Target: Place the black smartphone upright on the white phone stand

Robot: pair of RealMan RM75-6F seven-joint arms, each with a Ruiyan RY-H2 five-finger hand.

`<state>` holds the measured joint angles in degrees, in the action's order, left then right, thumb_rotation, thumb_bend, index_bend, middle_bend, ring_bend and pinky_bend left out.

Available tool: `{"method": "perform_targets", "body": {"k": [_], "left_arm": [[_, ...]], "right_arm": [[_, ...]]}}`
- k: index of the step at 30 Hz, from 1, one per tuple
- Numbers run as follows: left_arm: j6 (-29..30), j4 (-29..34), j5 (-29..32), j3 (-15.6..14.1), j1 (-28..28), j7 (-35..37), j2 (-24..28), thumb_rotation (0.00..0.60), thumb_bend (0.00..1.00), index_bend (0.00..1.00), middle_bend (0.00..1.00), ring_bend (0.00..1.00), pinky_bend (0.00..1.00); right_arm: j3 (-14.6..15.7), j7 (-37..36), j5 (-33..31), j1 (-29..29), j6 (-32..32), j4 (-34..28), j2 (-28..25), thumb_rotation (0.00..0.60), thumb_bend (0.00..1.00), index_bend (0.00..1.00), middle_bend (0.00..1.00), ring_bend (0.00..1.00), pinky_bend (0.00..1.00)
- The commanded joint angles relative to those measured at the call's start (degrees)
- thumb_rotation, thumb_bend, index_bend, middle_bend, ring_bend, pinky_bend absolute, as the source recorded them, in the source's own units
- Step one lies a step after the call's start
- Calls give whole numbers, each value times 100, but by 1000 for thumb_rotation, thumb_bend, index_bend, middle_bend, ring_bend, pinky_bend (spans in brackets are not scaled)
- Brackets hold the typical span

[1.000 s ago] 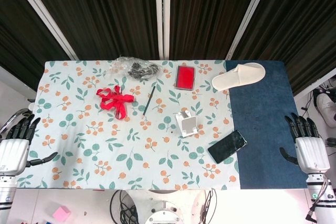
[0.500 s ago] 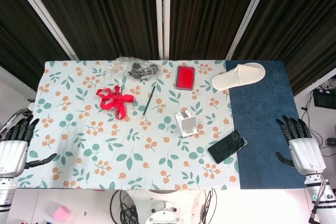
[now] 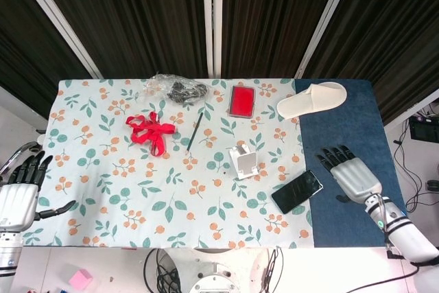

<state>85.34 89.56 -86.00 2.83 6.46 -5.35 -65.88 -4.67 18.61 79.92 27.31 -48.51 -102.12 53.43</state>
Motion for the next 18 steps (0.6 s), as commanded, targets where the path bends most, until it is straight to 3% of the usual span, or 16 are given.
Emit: {"method": "perform_targets", "body": {"k": [1,10,18], "left_arm": [[-19,58,-52,-1,32,-25,70,250,0,19,20,32,160],[29,107,-107,-28,8,33,129,250,0,20,20,32,160],[-87,98,-99,-81,26,83,155,251,1,20,20,32,159]], "right_arm": [[13,-388,12,336,496,280,440,600,10,0,0,0,0],[300,-896,758,491,309,1152,1276,600,9,0,0,0,0],[468,-1066,895,570,284,1564,1518,600,9,0,0,0,0]]}}
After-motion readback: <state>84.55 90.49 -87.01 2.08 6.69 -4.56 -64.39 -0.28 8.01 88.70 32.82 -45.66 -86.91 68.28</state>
